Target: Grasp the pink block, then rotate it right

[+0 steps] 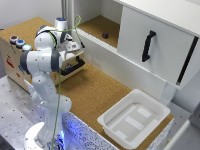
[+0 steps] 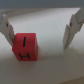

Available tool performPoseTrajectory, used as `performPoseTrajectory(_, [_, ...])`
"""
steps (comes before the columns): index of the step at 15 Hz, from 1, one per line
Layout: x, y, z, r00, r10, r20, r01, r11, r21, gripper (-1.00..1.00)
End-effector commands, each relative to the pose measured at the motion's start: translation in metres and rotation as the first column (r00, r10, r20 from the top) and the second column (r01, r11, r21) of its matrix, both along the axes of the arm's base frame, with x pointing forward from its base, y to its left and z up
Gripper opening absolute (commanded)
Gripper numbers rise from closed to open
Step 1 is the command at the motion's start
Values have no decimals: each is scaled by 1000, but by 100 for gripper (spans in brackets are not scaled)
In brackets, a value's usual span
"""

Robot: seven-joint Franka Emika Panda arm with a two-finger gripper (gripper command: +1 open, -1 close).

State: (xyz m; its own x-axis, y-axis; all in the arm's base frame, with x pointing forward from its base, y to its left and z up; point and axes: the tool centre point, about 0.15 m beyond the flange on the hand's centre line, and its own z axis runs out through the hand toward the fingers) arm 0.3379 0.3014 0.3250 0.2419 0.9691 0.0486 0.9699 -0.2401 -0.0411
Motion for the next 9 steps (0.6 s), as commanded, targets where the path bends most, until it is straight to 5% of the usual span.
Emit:
performPoseTrajectory(1, [-24,-11,-7,998,5,63,-2,999,-40,-100])
performPoseTrajectory(9, [-29,-5,5,995,-32,99,33,999,-6,-100])
